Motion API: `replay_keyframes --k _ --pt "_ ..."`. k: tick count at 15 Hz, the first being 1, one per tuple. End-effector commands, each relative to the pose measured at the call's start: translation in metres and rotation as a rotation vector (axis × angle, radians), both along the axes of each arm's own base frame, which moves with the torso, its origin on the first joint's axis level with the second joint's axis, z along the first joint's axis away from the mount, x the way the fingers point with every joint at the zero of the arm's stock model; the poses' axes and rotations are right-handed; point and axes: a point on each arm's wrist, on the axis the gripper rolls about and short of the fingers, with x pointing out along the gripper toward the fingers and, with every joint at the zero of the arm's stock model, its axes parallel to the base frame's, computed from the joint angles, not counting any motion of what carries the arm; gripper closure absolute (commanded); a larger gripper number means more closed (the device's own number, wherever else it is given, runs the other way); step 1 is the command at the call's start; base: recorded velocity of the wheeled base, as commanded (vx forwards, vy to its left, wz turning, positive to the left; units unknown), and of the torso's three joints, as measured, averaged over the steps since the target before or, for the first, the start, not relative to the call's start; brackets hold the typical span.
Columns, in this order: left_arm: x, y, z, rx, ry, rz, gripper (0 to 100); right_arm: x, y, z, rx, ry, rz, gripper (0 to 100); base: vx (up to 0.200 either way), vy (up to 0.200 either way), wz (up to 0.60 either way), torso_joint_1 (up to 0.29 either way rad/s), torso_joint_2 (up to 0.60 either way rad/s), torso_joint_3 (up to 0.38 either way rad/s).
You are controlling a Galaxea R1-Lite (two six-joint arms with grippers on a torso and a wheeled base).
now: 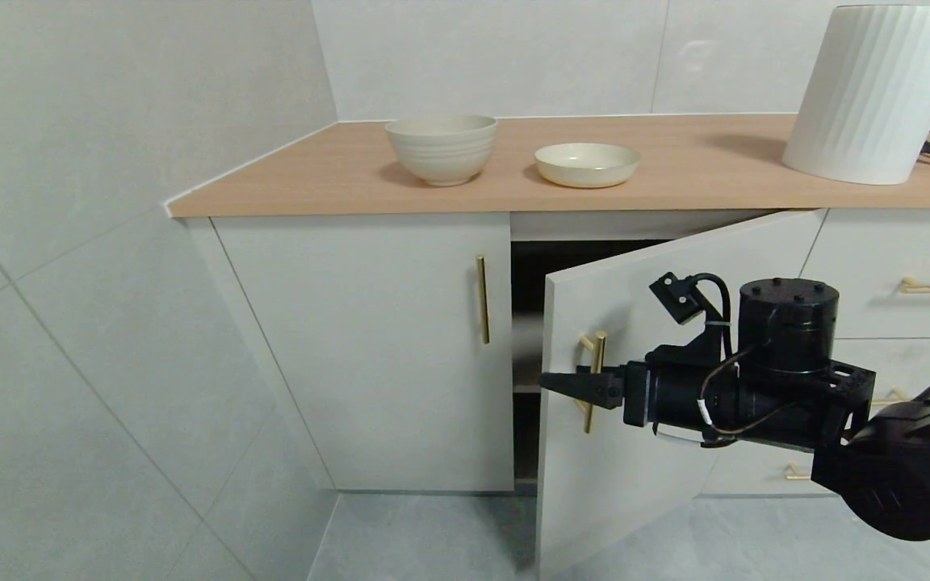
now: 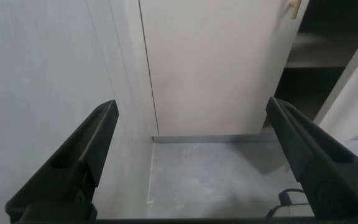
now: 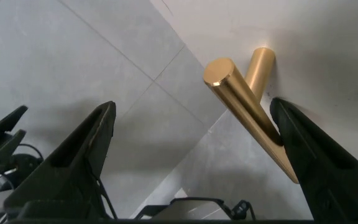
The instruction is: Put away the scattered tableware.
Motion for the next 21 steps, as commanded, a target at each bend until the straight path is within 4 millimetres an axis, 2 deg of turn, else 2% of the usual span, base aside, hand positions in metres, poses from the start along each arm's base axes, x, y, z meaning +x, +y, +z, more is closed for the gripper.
replay_keyframes --k 1,4,5,6,7,8,9,10,11,12,13,14,16,18,19,21 --pt "0.0 0.0 0.0 0.031 0.0 -0.003 0 -0.006 -0.003 0.0 -0.003 0.007 0.01 0 0.0 0.0 0.0 0.0 0.0 0.0" --pt "0.0 0.0 0.001 0.057 -0.012 -0.015 0 -0.008 -0.004 0.002 -0.001 0.004 0.008 0 0.0 0.0 0.0 0.0 0.0 0.0" --pt "-0.006 -0.002 0.02 0.045 -0.068 -0.105 0 -0.01 -0.005 0.003 0.0 0.001 0.008 0 0.0 0.0 0.0 0.0 0.0 0.0" --pt "-0.014 -0.005 0.048 -0.028 -0.095 -0.261 0 -0.012 -0.006 0.002 -0.003 0.007 0.01 0 0.0 0.0 0.0 0.0 0.0 0.0" --pt "-0.016 -0.006 0.069 -0.068 -0.068 -0.339 0 -0.013 -0.006 0.001 -0.005 0.011 0.011 0 0.0 0.0 0.0 0.0 0.0 0.0" --pt "-0.016 -0.006 0.069 -0.068 -0.068 -0.339 0 -0.013 -0.006 0.001 -0.005 0.011 0.011 0 0.0 0.0 0.0 0.0 0.0 0.0" --pt "0.0 -0.009 0.127 -0.179 0.031 -0.468 0 -0.015 -0.008 0.002 -0.004 0.007 0.012 0 0.0 0.0 0.0 0.0 0.0 0.0" --pt "0.022 -0.011 0.151 -0.209 0.097 -0.523 0 -0.016 -0.008 0.003 -0.003 0.007 0.013 0 0.0 0.0 0.0 0.0 0.0 0.0" --pt "0.043 -0.012 0.164 -0.22 0.148 -0.556 0 -0.019 -0.006 0.004 -0.002 0.005 0.022 0 0.0 0.0 0.0 0.0 0.0 0.0" --pt "0.077 -0.014 0.175 -0.239 0.219 -0.612 0 -0.02 -0.005 0.005 0.001 0.0 0.028 0 0.0 0.0 0.0 0.0 0.0 0.0" --pt "0.101 -0.017 0.181 -0.249 0.255 -0.674 0 -0.021 -0.004 0.004 0.001 0.0 0.031 0 0.0 0.0 0.0 0.0 0.0 0.0" --pt "0.128 -0.023 0.181 -0.262 0.313 -0.732 0 -0.022 -0.003 0.005 0.002 -0.001 0.035 0 0.0 0.0 0.0 0.0 0.0 0.0" --pt "0.175 -0.037 0.168 -0.283 0.415 -0.778 0 -0.022 -0.003 0.005 0.002 -0.001 0.038 0 0.0 0.0 0.0 0.0 0.0 0.0" --pt "0.217 -0.052 0.141 -0.283 0.476 -0.814 0 -0.023 -0.003 0.003 -0.001 0.003 0.039 0 0.0 0.0 0.0 0.0 0.0 0.0" --pt "0.244 -0.064 0.116 -0.275 0.476 -0.842 0 -0.024 -0.003 0.003 0.006 -0.005 0.039 0 0.0 0.0 0.0 0.0 0.0 0.0" --pt "0.268 -0.075 0.089 -0.267 0.461 -0.841 0 -0.025 -0.004 0.004 0.015 -0.016 0.039 0 0.0 0.0 0.0 0.0 0.0 0.0"
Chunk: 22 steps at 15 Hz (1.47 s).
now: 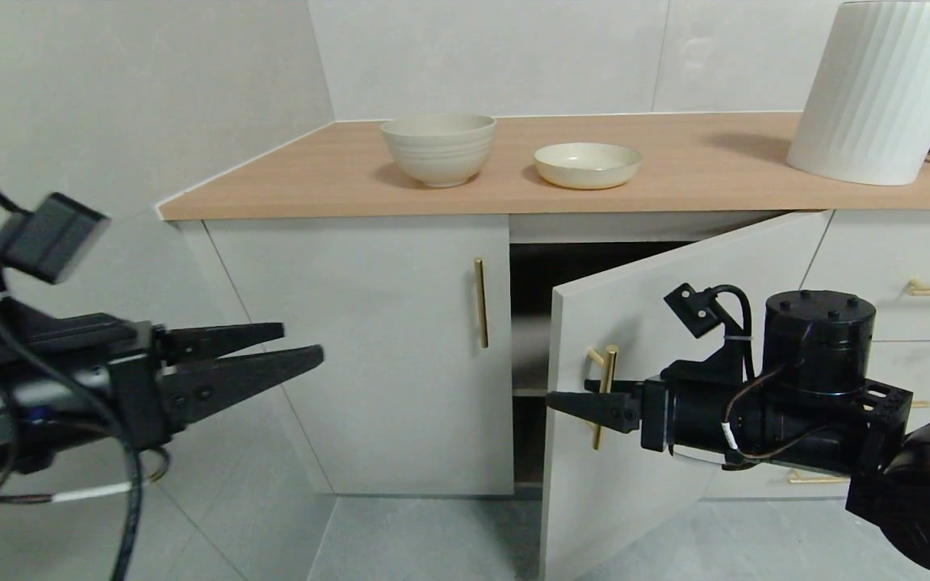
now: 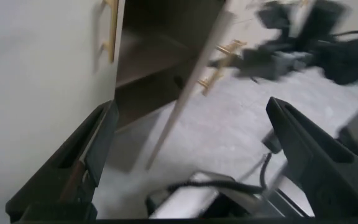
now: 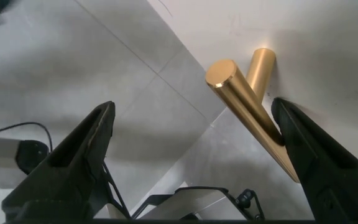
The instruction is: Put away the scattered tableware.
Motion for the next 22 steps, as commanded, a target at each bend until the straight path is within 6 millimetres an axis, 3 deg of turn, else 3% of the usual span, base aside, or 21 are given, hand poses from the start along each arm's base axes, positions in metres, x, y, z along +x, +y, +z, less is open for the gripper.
replay_keyframes --k 1,3,5,9,12,13,17,22 --pt "0.058 -0.029 -0.074 0.032 0.157 -0.052 0 -0.001 0.0 0.0 0.001 -0.005 0.004 0 0.0 0.0 0.0 0.0 0.0 0.0" --pt "0.067 -0.035 -0.108 0.039 0.203 -0.06 0 -0.001 0.0 -0.001 -0.001 -0.001 0.006 0 0.0 0.0 0.0 0.0 0.0 0.0" --pt "0.072 -0.038 -0.128 0.036 0.198 -0.064 0 -0.003 0.004 -0.002 -0.002 0.003 0.019 0 0.0 0.0 0.0 0.0 0.0 0.0" --pt "0.08 -0.059 -0.14 0.005 0.173 -0.055 0 -0.004 0.004 -0.003 -0.005 0.004 0.022 0 0.0 0.0 0.0 0.0 0.0 0.0" --pt "0.089 -0.093 -0.153 0.009 0.156 -0.094 0 -0.003 0.005 -0.006 -0.011 0.009 0.023 0 0.0 0.0 0.0 0.0 0.0 0.0" --pt "0.094 -0.102 -0.157 0.014 0.152 -0.094 100 -0.003 0.005 -0.006 -0.011 0.009 0.023 0 0.0 0.0 0.0 0.0 0.0 0.0" --pt "0.127 -0.127 -0.158 -0.028 0.039 -0.087 100 -0.003 0.005 -0.006 -0.011 0.009 0.023 0 0.0 0.0 0.0 0.0 0.0 0.0" --pt "0.137 -0.159 -0.166 -0.058 -0.02 -0.151 100 -0.008 0.006 -0.007 -0.015 0.014 0.037 0 0.0 0.0 0.0 0.0 0.0 0.0"
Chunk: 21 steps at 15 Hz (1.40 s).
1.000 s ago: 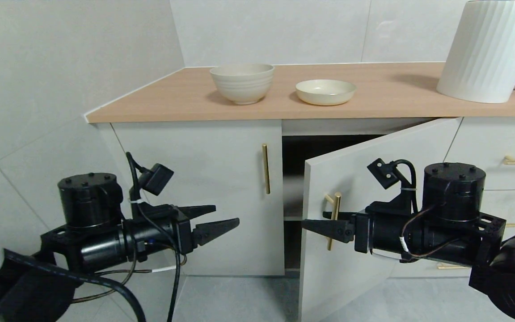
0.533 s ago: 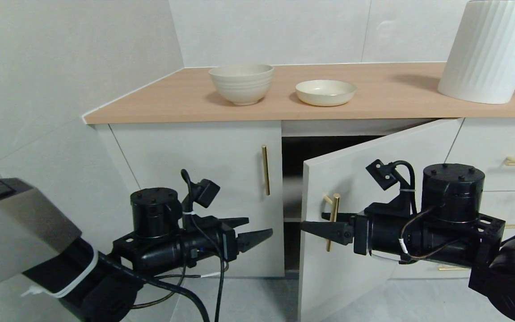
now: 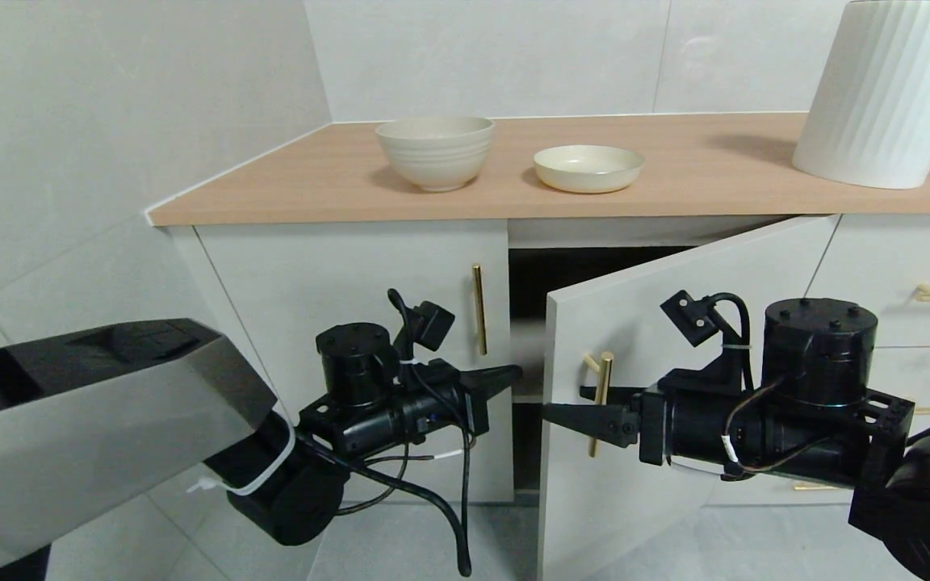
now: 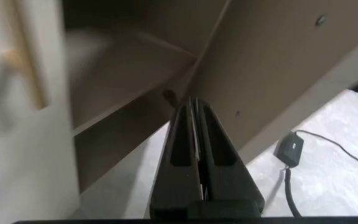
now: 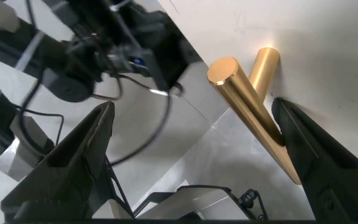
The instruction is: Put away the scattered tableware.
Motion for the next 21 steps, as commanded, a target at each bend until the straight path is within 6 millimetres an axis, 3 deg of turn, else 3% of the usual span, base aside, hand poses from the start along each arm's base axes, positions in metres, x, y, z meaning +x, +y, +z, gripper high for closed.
replay_keyframes --k 1,4,6,10,16,21 --pt "0.007 -0.017 -0.014 0.001 0.002 -0.025 100 -0.002 0.002 -0.002 -0.004 0.006 0.006 0 0.0 0.0 0.0 0.0 0.0 0.0" --pt "0.012 -0.025 -0.015 -0.012 -0.02 -0.034 100 -0.003 0.001 -0.003 0.001 -0.003 0.008 0 0.0 0.0 0.0 0.0 0.0 0.0" --pt "0.006 -0.038 -0.017 -0.017 -0.035 -0.068 100 -0.003 0.001 0.0 0.007 -0.011 0.007 0 0.0 0.0 0.0 0.0 0.0 0.0" --pt "0.003 -0.053 -0.006 -0.054 -0.091 -0.097 100 -0.002 0.001 -0.002 0.003 -0.008 0.005 0 0.0 0.0 0.0 0.0 0.0 0.0" --pt "0.001 -0.055 -0.007 -0.055 -0.092 -0.105 100 -0.005 -0.003 0.001 0.005 -0.016 -0.016 0 0.0 0.0 0.0 0.0 0.0 0.0" --pt "-0.001 -0.058 -0.007 -0.055 -0.09 -0.1 100 -0.009 -0.015 0.011 0.004 -0.055 -0.161 0 0.0 0.0 0.0 0.0 0.0 0.0"
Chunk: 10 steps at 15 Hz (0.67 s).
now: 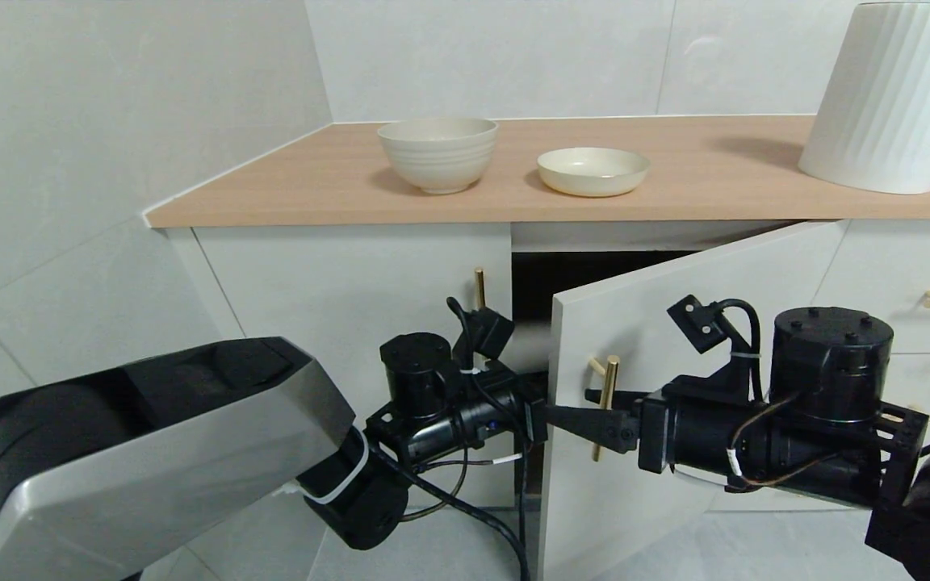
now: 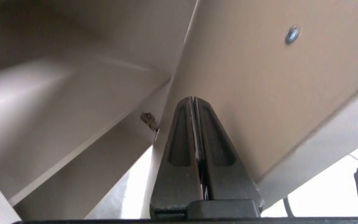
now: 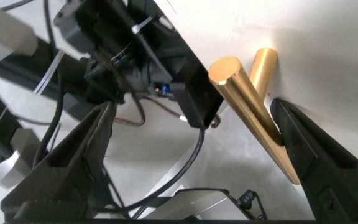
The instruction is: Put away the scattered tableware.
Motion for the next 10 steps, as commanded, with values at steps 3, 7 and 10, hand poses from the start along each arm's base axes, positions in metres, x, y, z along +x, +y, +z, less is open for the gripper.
replay_keyframes --k 3,7,10 --pt "-0.001 -0.001 0.004 -0.007 -0.007 -0.001 100 -0.014 -0.021 0.006 0.001 -0.016 -0.058 0 0.0 0.0 0.0 0.0 0.0 0.0" --pt "-0.002 -0.001 0.006 -0.01 -0.009 -0.001 100 -0.039 -0.043 0.002 -0.017 0.0 -0.071 0 0.0 0.0 0.0 0.0 0.0 0.0" --pt "-0.005 -0.002 0.008 -0.005 -0.003 -0.008 100 -0.071 -0.063 -0.007 -0.049 -0.003 -0.057 0 0.0 0.0 0.0 0.0 0.0 0.0"
